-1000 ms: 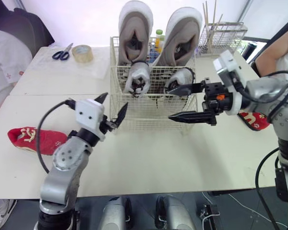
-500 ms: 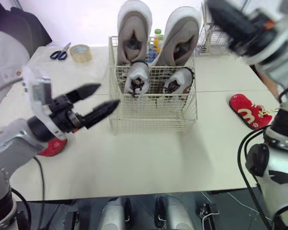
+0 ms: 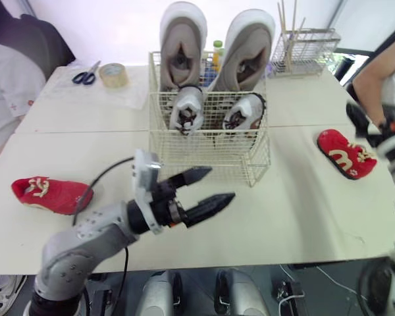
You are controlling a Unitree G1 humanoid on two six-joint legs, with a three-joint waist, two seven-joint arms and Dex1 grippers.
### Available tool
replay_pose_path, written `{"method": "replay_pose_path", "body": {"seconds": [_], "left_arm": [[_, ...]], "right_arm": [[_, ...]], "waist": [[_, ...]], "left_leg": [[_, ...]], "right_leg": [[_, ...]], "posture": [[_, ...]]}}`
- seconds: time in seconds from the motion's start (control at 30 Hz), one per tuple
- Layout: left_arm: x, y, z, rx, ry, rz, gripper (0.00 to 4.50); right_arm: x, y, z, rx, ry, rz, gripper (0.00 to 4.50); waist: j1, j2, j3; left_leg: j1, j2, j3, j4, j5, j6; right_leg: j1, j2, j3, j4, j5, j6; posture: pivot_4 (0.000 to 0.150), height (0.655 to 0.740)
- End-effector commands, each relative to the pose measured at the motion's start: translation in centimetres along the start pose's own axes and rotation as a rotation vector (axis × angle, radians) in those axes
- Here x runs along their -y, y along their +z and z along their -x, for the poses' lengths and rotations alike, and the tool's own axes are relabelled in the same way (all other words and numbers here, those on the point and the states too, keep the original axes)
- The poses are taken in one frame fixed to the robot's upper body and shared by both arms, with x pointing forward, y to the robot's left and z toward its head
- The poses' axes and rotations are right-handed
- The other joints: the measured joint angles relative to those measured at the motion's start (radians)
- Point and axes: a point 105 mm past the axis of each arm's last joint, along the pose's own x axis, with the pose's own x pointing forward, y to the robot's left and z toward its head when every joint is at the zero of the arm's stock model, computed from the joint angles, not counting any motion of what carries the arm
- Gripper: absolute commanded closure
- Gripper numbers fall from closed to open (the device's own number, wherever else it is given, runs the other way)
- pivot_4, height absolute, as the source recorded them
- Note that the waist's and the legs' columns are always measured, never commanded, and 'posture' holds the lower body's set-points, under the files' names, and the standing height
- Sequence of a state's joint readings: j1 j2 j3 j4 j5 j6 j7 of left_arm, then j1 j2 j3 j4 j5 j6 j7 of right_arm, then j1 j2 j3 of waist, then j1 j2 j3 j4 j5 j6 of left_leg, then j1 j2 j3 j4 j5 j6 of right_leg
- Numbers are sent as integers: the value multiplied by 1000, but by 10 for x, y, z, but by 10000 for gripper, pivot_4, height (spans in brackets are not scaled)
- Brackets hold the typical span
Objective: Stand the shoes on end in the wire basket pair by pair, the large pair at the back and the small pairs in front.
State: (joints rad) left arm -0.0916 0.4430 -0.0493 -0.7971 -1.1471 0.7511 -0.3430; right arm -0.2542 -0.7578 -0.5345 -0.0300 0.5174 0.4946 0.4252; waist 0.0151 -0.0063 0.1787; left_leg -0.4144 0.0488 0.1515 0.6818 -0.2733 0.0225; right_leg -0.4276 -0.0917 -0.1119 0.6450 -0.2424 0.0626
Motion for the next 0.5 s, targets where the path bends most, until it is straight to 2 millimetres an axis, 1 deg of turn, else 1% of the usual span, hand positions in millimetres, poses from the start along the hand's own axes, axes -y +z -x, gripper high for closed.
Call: {"method": "replay_pose_path", "body": {"seconds": [0.03, 0.07, 0.13, 0.2, 0.3, 0.37, 0.43, 0.5], "left_arm": [[15, -8, -7, -11, -49, -45, 278], [17, -10, -7, -17, -52, -44, 278], [19, -12, -7, -19, -58, -32, 278], [19, -13, -6, -24, -55, -35, 278], [20, -15, -4, -38, -44, -41, 278], [20, -16, -2, -40, -34, -38, 278], [21, -17, -1, -45, -25, -38, 278], [20, -19, -1, -50, -11, -36, 278]], "right_arm": [[5, 1, 18, -25, 47, 60, 0], [7, -4, 22, -42, 49, 60, 0], [17, -27, 29, -124, 45, 28, 0], [27, -43, 31, -168, 16, 2, 0], [42, -56, 31, -186, -43, -13, 0], [50, -69, 30, -217, -66, -18, 0], [58, -81, 27, -245, -92, -32, 0], [67, -85, 20, -245, -123, -55, 0]], "waist": [[-3, 0, 0], [-6, 1, 0], [-10, 3, -2], [-10, 3, -2], [-8, 3, -2], [-8, 3, -2], [-8, 3, -2], [-10, 3, -2]], "left_leg": [[1, 0, 0, 0, -1, 1], [1, 0, 0, 1, -4, 6], [2, 0, 2, 1, -5, 8], [4, 0, 1, 1, -5, 8], [3, 0, 1, 1, -5, 9], [3, 0, 1, 1, -5, 9], [3, 0, 1, 1, -5, 9], [4, 0, 1, 1, -5, 9]], "right_leg": [[1, 0, 0, -1, 0, 0], [1, 0, 1, -1, 0, 0], [1, 0, 2, -1, 1, -1], [2, 0, 3, -1, -1, -4], [2, 0, 3, -1, -1, -4], [2, 0, 3, -1, -1, -3], [2, 0, 3, -1, -1, -3], [2, 0, 3, -1, -1, -3]], "posture": [[1500, 7400], [1500, 7400], [1500, 7400], [1500, 7400], [1500, 7400], [1500, 7400], [1500, 7400], [1500, 7400]]}}
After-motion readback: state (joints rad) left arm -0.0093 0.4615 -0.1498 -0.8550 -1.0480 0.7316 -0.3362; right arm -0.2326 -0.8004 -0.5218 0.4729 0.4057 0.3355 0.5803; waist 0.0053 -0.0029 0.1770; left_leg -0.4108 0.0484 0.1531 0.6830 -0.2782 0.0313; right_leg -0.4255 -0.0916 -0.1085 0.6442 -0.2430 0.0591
